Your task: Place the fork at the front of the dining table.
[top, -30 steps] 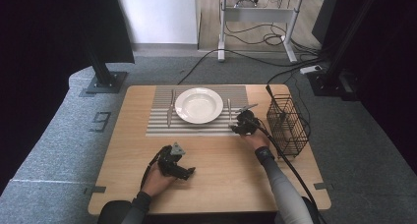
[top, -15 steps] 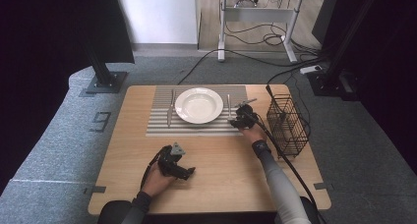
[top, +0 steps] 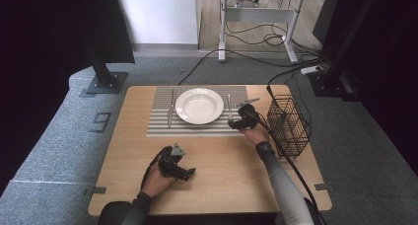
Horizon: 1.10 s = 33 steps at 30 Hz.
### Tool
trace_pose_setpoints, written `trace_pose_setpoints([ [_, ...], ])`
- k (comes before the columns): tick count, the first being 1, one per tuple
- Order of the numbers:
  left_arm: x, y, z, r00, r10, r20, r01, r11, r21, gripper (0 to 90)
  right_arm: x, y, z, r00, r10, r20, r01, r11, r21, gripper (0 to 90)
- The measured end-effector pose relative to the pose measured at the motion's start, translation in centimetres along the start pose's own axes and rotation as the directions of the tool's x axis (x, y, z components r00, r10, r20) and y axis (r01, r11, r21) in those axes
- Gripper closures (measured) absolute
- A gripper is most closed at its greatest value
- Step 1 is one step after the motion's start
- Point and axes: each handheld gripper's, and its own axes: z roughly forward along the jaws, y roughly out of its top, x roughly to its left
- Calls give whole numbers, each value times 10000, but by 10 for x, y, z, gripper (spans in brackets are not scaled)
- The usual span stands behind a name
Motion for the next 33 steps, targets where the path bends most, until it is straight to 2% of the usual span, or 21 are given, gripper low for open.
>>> trace_pose_setpoints([
  [4,0,0,0,10000,1,10,-1,10000,-5,0,5,-2,-13,9996,-249,-139,245,9994,-238,207],
  [7,0,0,0,10000,16,9,-16,10000,6,0,13,-8,-37,9987,-440,-256,421,9967,-697,163],
  [9,0,0,0,10000,16,-3,-16,10000,10,0,15,-10,-42,9985,-482,-264,458,9955,-827,148],
  [11,0,0,0,10000,20,-1,-20,10000,8,0,20,-20,-57,9982,-524,-290,493,9937,-1003,132],
  [14,0,0,0,10000,23,-1,-23,10000,6,0,23,-27,-63,9980,-591,-241,563,9931,-1024,125],
  [16,0,0,0,10000,-17,5,17,10000,-15,0,29,-43,-74,9968,-782,-180,759,9918,-1030,97],
  [17,0,0,0,10000,-17,5,17,10000,-15,0,29,-43,-74,9968,-782,-180,759,9918,-1030,97],
  [18,0,0,0,10000,-8,-7,8,10000,-7,0,31,-56,-79,9965,-820,-157,799,9913,-1045,84],
  [22,0,0,0,10000,-2,-12,2,10000,-8,0,31,-71,-82,9965,-819,-139,799,9906,-1107,82],
  [24,0,0,0,10000,-10,-14,10,10000,-8,0,31,-93,-81,9976,-652,-238,624,9925,-1049,79],
  [25,0,0,0,10000,-10,-16,10,10000,-8,0,31,-98,-80,9977,-617,-286,585,9933,-1000,76],
  [28,0,0,0,10000,-25,-16,25,10000,-12,0,31,-117,-72,9976,-642,-260,625,9962,-612,52],
  [29,0,0,0,10000,-25,-16,25,10000,-12,0,31,-117,-72,9976,-642,-260,625,9962,-612,52],
  [30,0,0,0,10000,-27,-14,27,10000,-12,0,30,-128,-67,9976,-652,-235,641,9970,-433,32],
  [33,0,0,0,10000,-20,-16,20,10000,-10,0,29,-137,-62,9979,-555,-323,548,9983,-218,13],
])
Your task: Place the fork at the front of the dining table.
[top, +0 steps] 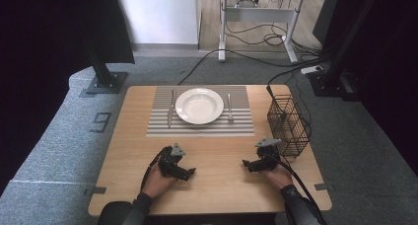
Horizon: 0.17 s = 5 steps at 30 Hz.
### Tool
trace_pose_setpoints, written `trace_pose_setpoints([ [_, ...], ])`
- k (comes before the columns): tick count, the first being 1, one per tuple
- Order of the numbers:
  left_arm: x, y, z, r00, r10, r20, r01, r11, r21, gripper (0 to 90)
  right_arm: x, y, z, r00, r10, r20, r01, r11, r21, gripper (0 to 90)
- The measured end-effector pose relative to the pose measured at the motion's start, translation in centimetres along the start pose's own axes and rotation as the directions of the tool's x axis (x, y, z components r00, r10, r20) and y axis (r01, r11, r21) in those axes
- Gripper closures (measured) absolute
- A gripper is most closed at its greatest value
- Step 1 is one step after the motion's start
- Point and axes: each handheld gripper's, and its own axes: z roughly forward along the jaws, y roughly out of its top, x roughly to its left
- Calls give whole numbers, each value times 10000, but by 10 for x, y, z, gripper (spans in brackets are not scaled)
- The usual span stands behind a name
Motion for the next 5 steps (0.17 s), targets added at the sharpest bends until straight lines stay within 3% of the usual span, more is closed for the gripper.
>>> trace_pose_setpoints([
  [5,0,0,0,10000,1,-1,-1,10000,5,0,1,-4,2,9999,-10,131,11,9999,-106,0],
])
